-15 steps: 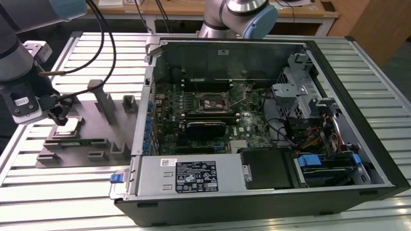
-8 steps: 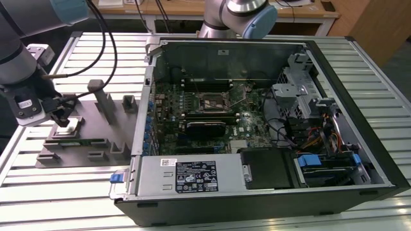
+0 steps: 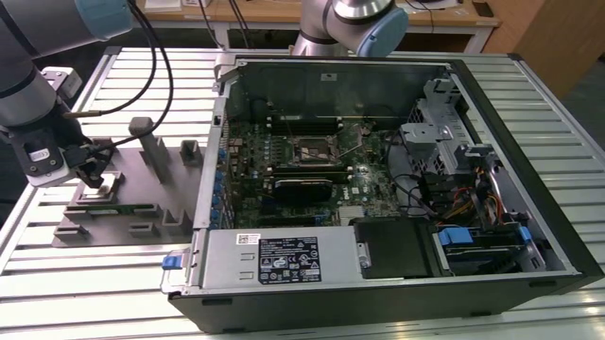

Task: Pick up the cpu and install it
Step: 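Pick up the cpu and move it towards the insertion slot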

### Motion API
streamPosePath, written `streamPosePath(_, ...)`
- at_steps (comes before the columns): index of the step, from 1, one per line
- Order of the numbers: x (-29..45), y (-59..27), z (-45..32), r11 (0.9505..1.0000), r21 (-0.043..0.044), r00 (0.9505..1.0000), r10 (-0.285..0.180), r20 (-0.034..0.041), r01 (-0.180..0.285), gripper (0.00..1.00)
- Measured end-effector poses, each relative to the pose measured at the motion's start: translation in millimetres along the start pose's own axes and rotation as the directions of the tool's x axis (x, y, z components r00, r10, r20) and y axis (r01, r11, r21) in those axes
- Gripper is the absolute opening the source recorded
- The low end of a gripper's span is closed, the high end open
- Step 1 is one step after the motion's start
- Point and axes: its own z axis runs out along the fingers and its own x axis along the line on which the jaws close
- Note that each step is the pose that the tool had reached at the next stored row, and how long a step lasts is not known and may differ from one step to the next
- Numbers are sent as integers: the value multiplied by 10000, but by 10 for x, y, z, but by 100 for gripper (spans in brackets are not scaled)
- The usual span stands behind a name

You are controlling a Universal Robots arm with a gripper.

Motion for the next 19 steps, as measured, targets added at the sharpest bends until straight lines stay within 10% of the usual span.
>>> streamPosePath(5, 0, 0, 1, 10000, 0, 10000, 0, 0, 0, 11)
streamPosePath(19, 0, 0, 3, 10000, 0, 10000, 0, 0, 0, 65)
